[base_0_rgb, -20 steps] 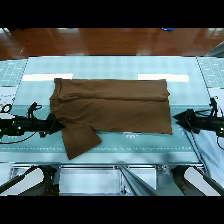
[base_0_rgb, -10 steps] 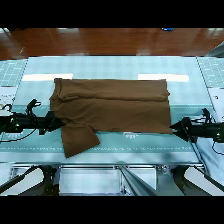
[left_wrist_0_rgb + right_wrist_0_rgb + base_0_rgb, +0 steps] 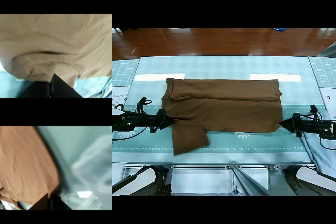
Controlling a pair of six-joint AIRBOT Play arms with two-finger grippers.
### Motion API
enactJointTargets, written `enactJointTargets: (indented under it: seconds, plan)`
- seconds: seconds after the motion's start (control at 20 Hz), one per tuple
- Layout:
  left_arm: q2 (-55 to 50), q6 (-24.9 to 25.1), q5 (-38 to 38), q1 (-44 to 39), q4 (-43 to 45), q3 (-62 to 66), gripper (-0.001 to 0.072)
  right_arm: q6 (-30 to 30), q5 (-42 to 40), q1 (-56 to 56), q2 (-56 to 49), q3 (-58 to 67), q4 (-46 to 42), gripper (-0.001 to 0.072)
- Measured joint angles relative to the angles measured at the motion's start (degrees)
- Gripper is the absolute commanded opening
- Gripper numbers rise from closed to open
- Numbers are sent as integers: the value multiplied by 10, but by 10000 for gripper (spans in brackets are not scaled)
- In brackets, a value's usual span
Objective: Fold the shirts.
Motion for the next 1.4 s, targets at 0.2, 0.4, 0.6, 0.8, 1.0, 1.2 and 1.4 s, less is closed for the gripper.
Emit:
enactJointTargets:
  seconds: [0.2, 0.4, 0.6, 0.8, 1.0, 1.2, 1.4]
  plan:
    - [0, 0, -3, 0, -1, 26, 17, -16, 17, 0, -5, 21, 8, 28]
    - [-6, 0, -3, -3, -2, 76, 17, -9, 6, 31, -6, 54, 2, 28]
    - [-50, -12, 3, -10, -2, 156, 17, 28, -35, 89, -23, 141, -7, 28]
    - [-119, -24, 8, -32, -3, 250, 17, 70, -46, 128, -66, 255, -14, 28]
    - [-200, -44, 10, -64, -3, 349, 18, 96, -58, 165, -130, 349, -21, 28]
    - [-274, -71, 9, -85, -3, 439, 17, 115, -71, 192, -197, 429, -22, 28]
    - [-329, -88, 9, -95, -3, 513, 17, 130, -79, 203, -248, 491, -22, 29]
